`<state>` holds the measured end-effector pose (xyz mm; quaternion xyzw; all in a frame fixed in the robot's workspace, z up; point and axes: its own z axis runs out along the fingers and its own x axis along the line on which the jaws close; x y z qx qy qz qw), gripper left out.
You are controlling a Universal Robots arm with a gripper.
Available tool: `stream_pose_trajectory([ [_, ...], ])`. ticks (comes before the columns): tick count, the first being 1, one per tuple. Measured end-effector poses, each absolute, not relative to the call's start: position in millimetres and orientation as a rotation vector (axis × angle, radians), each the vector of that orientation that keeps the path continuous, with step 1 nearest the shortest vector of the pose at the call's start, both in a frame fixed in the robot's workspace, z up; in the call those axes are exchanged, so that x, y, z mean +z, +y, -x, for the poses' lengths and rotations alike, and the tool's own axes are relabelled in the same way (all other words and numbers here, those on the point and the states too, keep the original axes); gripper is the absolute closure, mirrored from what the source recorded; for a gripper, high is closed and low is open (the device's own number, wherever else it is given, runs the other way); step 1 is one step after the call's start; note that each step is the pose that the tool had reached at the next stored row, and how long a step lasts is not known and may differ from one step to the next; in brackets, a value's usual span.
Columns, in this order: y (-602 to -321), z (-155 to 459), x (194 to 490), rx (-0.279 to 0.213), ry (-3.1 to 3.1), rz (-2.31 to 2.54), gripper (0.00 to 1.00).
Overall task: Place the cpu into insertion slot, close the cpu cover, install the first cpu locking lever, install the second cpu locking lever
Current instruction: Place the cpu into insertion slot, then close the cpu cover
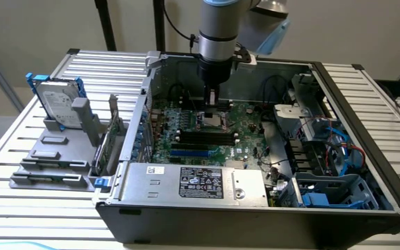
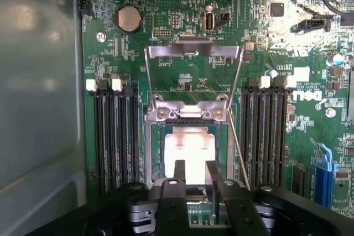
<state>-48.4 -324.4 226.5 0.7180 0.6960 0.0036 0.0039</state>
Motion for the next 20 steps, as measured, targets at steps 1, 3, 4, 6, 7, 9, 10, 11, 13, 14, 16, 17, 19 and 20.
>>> stream_pose_trajectory([
  [1,-325.5,52.1,227.1,0.013,2.181,-2.249,0.76],
  [3,-327.7,59.4,228.2,0.015,2.180,-2.248,0.88],
  [4,-328.9,63.2,228.7,0.017,2.179,-2.248,0.88],
  [6,-331.1,71.3,229.8,0.020,2.178,-2.246,0.89],
  [7,-331.8,75.3,230.1,0.021,2.177,-2.246,0.89],
  [9,-331.9,78.2,230.3,0.023,2.176,-2.245,0.89],
  [10,-331.9,78.3,230.3,0.023,2.176,-2.245,0.89],
  [11,-331.9,78.3,230.3,0.023,2.176,-2.245,0.89],
  [13,-332.0,78.3,230.4,0.023,2.176,-2.245,0.89],
  [14,-332.0,78.3,230.4,0.023,2.176,-2.245,0.89],
  [16,-332.0,78.3,230.5,0.023,2.176,-2.245,0.89],
  [17,-332.0,78.3,230.5,0.023,2.176,-2.245,0.89],
  [19,-332.0,78.3,230.5,0.023,2.176,-2.245,0.89],
  [20,-332.0,78.3,230.5,0.023,2.176,-2.245,0.89],
])
